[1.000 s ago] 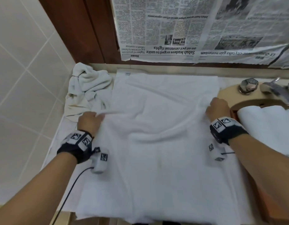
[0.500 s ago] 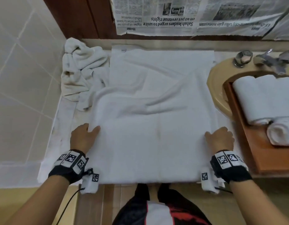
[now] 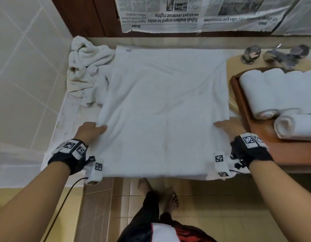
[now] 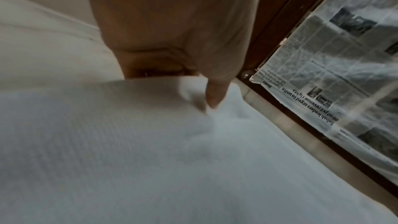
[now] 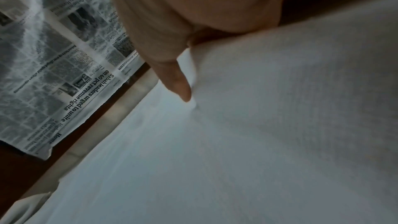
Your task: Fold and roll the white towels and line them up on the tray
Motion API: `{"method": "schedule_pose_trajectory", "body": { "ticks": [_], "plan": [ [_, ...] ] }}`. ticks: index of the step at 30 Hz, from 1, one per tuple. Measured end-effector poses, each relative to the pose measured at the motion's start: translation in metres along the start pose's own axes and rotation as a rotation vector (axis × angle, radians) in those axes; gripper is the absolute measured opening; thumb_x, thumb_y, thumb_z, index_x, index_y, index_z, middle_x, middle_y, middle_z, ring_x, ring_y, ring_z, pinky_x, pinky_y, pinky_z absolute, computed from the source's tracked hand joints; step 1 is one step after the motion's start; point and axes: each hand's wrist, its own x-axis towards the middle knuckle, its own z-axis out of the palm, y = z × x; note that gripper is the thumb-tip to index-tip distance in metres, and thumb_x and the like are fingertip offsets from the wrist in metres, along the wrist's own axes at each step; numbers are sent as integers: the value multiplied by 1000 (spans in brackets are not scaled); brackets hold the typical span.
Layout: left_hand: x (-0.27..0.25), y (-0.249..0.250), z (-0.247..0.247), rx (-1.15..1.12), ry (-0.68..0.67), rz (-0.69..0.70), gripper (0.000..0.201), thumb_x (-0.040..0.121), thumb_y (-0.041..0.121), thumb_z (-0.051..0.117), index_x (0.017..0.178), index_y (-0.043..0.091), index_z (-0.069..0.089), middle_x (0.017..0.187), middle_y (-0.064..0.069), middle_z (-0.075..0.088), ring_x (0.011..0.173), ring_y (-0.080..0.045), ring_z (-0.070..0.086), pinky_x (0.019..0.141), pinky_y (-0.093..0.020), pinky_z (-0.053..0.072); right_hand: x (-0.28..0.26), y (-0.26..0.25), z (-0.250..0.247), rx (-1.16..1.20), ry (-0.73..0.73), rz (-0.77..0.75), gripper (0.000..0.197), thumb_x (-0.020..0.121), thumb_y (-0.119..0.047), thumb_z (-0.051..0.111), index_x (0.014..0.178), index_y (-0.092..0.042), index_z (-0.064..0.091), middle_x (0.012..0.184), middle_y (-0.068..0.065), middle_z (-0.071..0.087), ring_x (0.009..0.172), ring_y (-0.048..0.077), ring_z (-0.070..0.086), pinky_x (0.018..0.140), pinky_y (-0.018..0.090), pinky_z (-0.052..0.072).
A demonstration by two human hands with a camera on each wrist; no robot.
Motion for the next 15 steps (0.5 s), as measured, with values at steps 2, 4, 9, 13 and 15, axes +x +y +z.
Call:
{"method": "schedule_pose_trajectory", "body": {
  "ticks": [2,4,9,13,15],
  "plan": [
    [-3,-10,-4,31,-23,-51,41,86,31,72,105,-4,63,111,-22,64,100,-38,61,92,-48,50,7,3,-8,-35,41,-48,47,68,-10,78,110,4,63,106,20,66,98,37,64,91,49,51],
    [-7,-24,-8,89,-67,-119,48,84,30,74,112,-7,61,115,-22,63,103,-38,60,94,-48,49,10,7,-13,-213,95,-78,41,66,-12,76,103,2,62,103,20,65,97,38,64,86,45,53],
    [-4,-12,-1,-2,-87,-86,61,79,45,76,116,-1,61,115,-14,63,107,-37,59,89,-42,49,1,-1,-12,-566,82,-24,17,87,-11,62,95,-3,49,94,14,52,91,33,55,73,32,42],
    [16,24,0,28,70,29,38,92,39,60,87,2,63,95,-12,62,99,-34,60,80,-37,45,18,-19,-10,-609,120,-115,19,90,-8,52,106,-1,58,105,17,61,88,34,55,72,31,38],
    [32,30,-8,125,154,12,35,91,32,56,78,0,60,93,-20,61,96,-39,58,72,-34,36,27,-31,-10,-620,166,-130,26,91,-8,50,114,1,58,117,19,60,103,37,57,75,30,37]
  ]
}}
